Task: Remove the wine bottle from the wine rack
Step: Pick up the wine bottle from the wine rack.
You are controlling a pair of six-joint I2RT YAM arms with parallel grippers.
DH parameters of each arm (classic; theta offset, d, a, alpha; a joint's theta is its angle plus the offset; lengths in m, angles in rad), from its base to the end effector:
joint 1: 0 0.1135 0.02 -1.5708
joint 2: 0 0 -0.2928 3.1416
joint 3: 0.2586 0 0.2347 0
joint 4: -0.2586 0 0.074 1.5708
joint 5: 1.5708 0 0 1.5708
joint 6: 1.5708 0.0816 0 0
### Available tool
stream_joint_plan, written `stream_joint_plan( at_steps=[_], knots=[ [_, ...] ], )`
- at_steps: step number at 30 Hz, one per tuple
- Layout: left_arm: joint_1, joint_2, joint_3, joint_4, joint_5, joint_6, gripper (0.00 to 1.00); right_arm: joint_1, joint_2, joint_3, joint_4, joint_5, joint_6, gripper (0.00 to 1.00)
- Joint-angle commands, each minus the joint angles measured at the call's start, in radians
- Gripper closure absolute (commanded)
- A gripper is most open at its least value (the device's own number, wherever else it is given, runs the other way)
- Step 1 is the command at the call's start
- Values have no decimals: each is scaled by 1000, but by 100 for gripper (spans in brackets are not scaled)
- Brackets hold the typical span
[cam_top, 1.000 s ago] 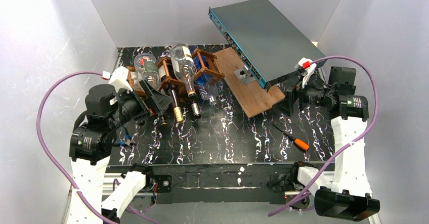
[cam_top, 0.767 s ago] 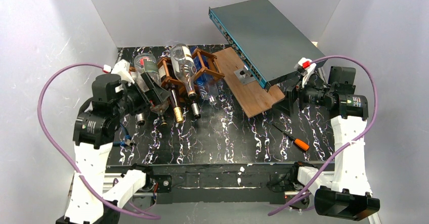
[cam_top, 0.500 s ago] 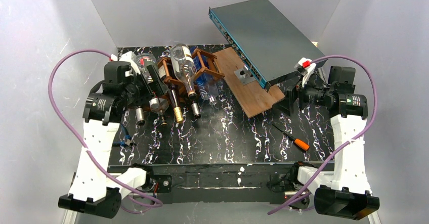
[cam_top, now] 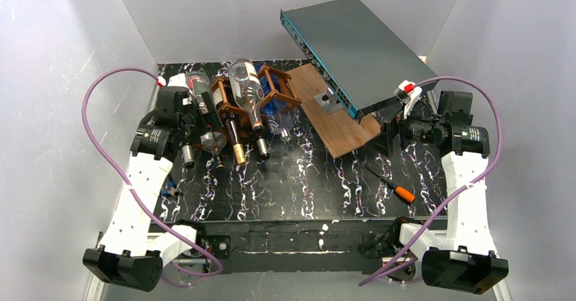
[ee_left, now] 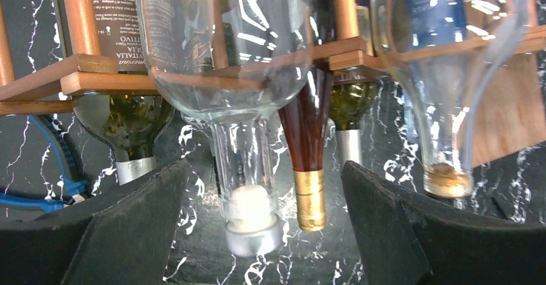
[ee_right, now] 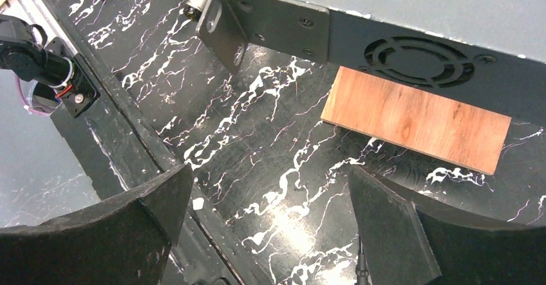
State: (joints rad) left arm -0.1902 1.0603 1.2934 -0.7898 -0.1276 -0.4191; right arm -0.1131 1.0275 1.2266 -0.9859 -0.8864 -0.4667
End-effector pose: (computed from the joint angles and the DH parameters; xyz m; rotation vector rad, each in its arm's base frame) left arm 0.2135 -0.0305 0.3979 -0.3182 2.1068 -0.2250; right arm 0.1739 0.0439 0.3789 -0.7639 1.9661 0.6969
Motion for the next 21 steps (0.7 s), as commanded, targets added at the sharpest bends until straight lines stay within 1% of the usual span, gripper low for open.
stream_joint_plan(
  at_steps=[1,3,6,10,21],
  knots=[
    [-4,-45,-91,101,-80,18,14,-12,-23,-18,38,-22,15,0],
    [-4,-51,-126,146,-77,22,19,-13,-24,-25,44,-23,18,0],
    [-4,-39,-162,203,-66,31,30,-17,-29,-33,52,-22,21,0],
    [-3,-1,-168,237,-57,22,41,-21,-33,-49,60,-20,26,0],
    [-3,13,-217,289,-75,14,42,-24,-40,-70,80,-12,34,0]
  ],
)
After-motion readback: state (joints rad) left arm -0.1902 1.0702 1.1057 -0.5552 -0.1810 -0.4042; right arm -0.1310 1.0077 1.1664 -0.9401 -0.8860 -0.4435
